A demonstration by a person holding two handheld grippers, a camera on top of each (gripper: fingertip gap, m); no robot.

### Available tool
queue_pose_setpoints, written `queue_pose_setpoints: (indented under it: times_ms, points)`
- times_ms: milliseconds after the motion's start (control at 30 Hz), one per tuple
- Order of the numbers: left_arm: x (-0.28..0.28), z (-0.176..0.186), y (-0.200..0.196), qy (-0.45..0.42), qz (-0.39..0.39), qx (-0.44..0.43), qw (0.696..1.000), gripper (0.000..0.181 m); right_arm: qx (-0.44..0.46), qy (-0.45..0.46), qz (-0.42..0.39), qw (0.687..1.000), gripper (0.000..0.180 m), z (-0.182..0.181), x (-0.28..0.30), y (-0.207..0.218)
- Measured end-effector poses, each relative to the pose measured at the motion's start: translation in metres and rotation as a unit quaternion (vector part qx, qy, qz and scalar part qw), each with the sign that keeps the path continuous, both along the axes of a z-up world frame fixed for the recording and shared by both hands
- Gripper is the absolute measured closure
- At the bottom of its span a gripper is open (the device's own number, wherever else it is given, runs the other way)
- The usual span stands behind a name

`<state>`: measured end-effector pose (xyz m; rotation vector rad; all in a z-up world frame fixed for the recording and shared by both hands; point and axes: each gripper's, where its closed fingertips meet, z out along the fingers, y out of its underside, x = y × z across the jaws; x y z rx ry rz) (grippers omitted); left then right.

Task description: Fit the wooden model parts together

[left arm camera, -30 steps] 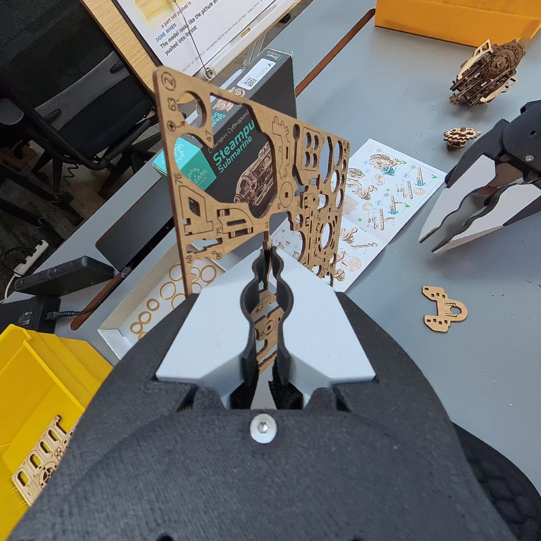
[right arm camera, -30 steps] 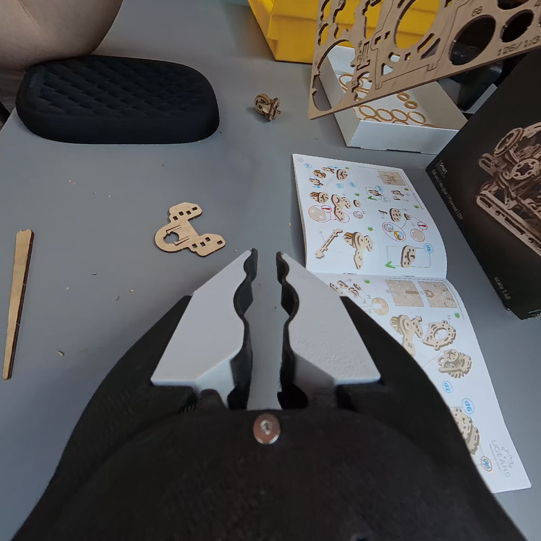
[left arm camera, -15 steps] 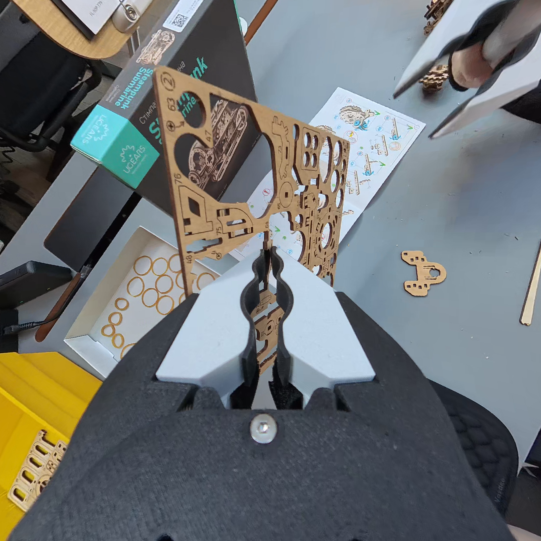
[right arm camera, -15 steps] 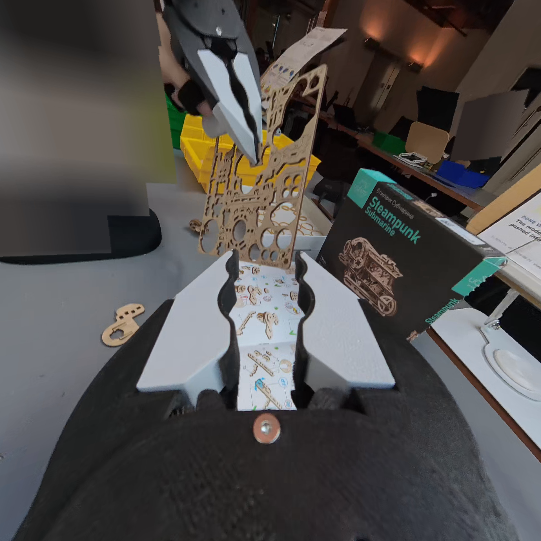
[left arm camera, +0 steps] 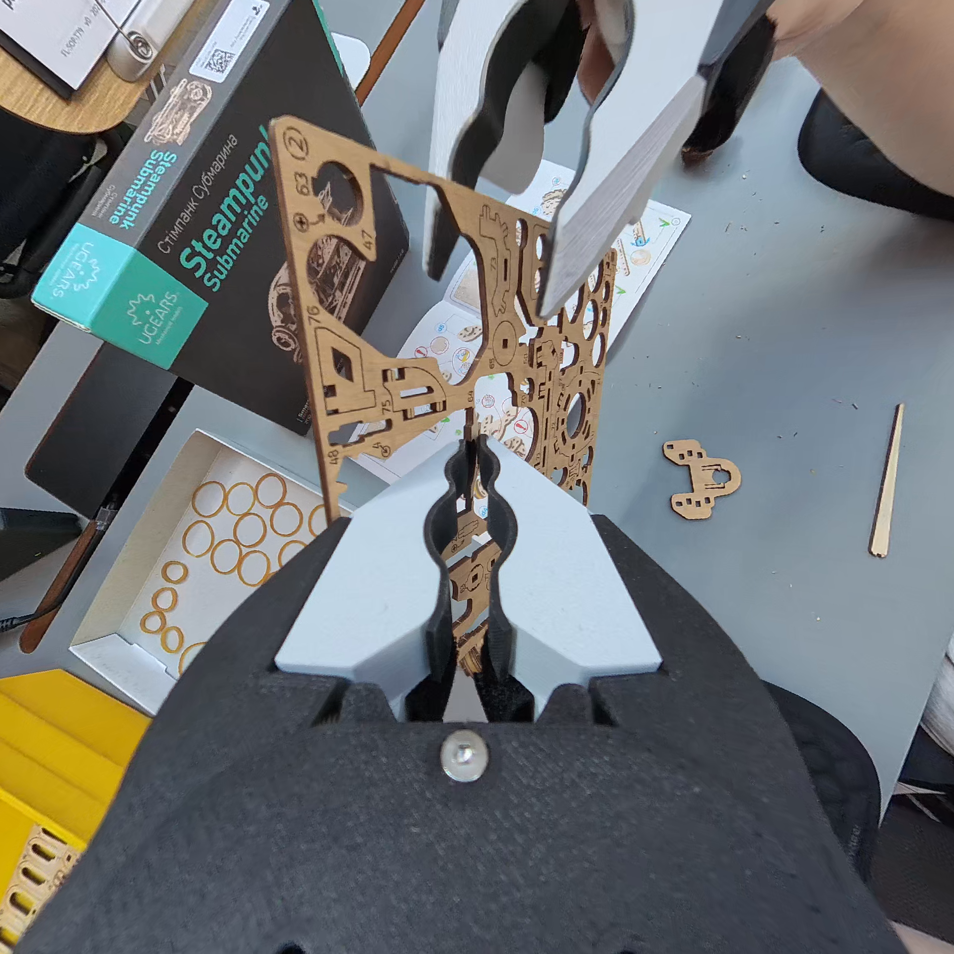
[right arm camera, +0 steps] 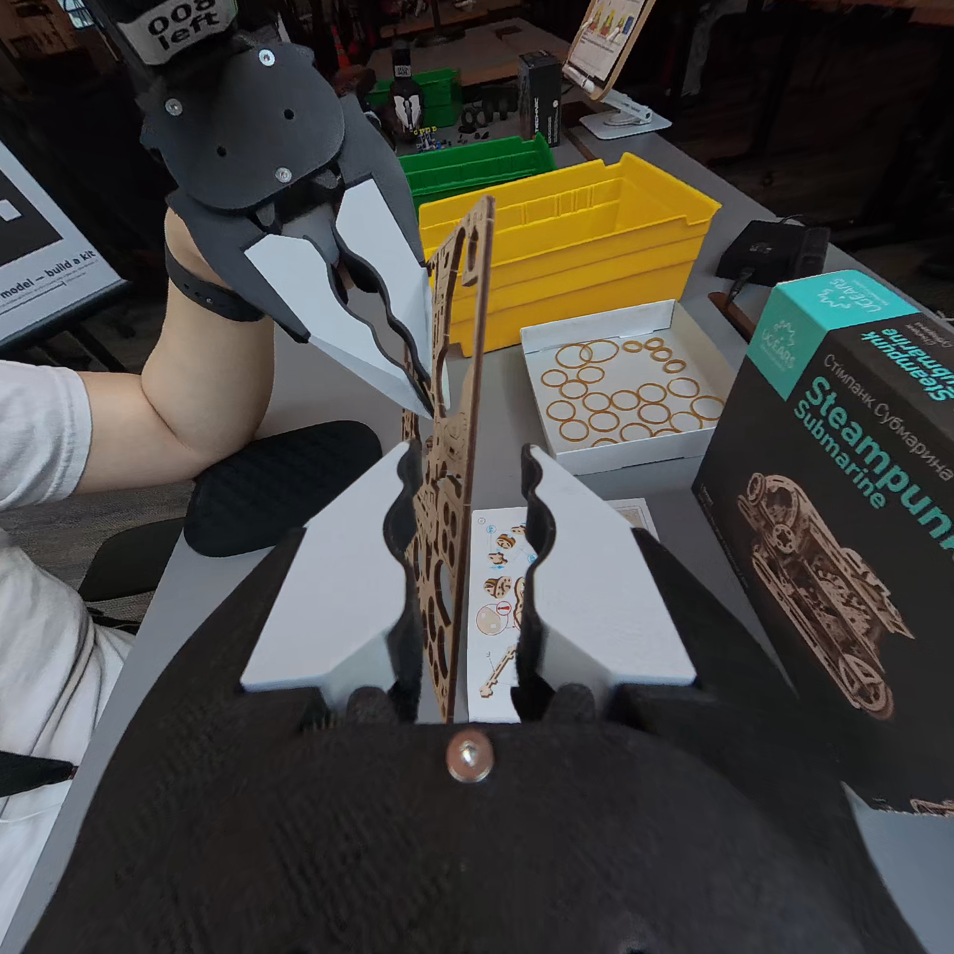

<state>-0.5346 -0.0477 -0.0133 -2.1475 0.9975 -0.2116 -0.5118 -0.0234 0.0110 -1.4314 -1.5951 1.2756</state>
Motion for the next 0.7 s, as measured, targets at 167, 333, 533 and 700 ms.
queue_pose_setpoints:
  times_ms: [167,333,533,700]
  points:
    - [0.007,0.002,0.007,-0.017,-0.002,0.009,1.000,0.177,-0.046,-0.018,0.050,0.998,0.179,-0.011,0.006,-0.011]
    - [-0.010,0.036,0.013,-0.055,0.049,0.072,0.995,0.152,-0.078,-0.023,0.037,0.996,0.179,-0.019,0.014,0.005]
    - [-0.005,0.078,0.016,-0.130,0.033,0.175,0.975,0.098,-0.081,-0.039,0.099,0.991,0.180,-0.017,0.023,-0.014]
    - [0.021,0.045,0.008,-0.193,-0.035,0.041,0.980,0.114,-0.033,-0.041,0.118,0.992,0.179,-0.016,0.029,-0.023]
